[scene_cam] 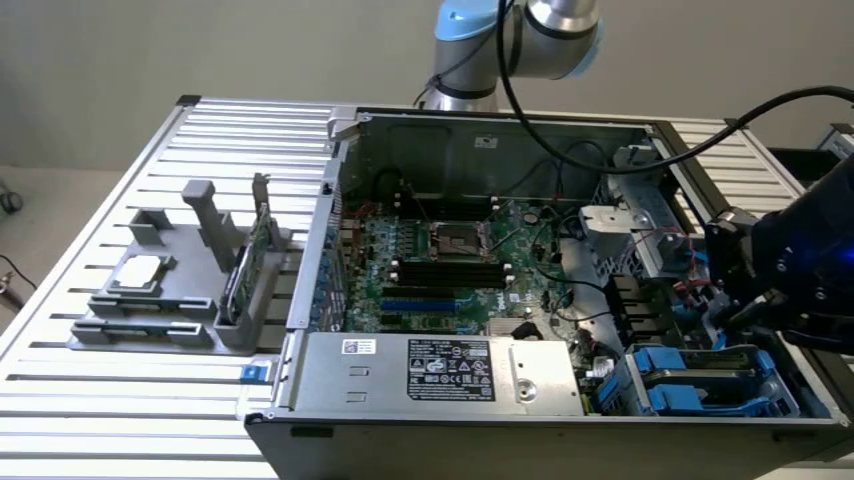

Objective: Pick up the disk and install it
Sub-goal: 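Insert the first disk wire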

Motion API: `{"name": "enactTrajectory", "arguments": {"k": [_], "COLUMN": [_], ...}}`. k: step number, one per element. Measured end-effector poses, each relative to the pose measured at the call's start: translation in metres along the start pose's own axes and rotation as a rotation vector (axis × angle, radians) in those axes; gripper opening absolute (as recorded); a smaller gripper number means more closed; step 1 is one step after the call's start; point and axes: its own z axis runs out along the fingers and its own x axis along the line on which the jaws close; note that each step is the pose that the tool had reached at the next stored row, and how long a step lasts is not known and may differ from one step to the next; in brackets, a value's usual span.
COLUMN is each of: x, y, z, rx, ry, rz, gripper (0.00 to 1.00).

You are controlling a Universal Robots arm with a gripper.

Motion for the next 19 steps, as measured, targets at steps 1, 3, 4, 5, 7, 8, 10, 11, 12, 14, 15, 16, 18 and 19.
{"name": "enactTrajectory", "arguments": {"k": [1, 3, 4, 5, 7, 8, 10, 11, 12, 14, 15, 16, 18, 19], "x": [0.001, 0.002, 0.002, 0.002, 0.002, 0.002, 0.002, 0.003, 0.003, 0.004, 0.005, 0.006, 0.007, 0.008], "y": [-0.0008, -0.0018, -0.0020, -0.0020, -0.0023, -0.0023, -0.0028, -0.0031, -0.0036, -0.0058, -0.0072, -0.0086, -0.0114, -0.0123], "z": [-0.0007, -0.0014, -0.0014, -0.0014, -0.0014, -0.0015, -0.0015, -0.0016, -0.0018, -0.0028, -0.0034, -0.0042, -0.0058, -0.0065], "rx": [-0.0022, -0.0059, -0.0064, -0.0065, -0.0066, -0.0067, -0.0079, -0.0084, -0.0093, -0.0121, -0.0136, -0.0152, -0.0194, -0.0213], "ry": [0.0054, 0.0120, 0.0128, 0.0126, 0.0114, 0.0108, 0.0097, 0.0096, 0.0100, 0.0123, 0.0138, 0.0156, 0.0205, 0.0225], "rz": [0.002, 0.008, 0.014, 0.020, 0.035, 0.042, 0.056, 0.061, 0.065, 0.070, 0.071, 0.073, 0.076, 0.078], "gripper": [0.17, 0.17, 0.17, 0.17, 0.17, 0.17, 0.17, 0.17, 0.17, 0.17, 0.17, 0.17, 0.17, 0.17]}}
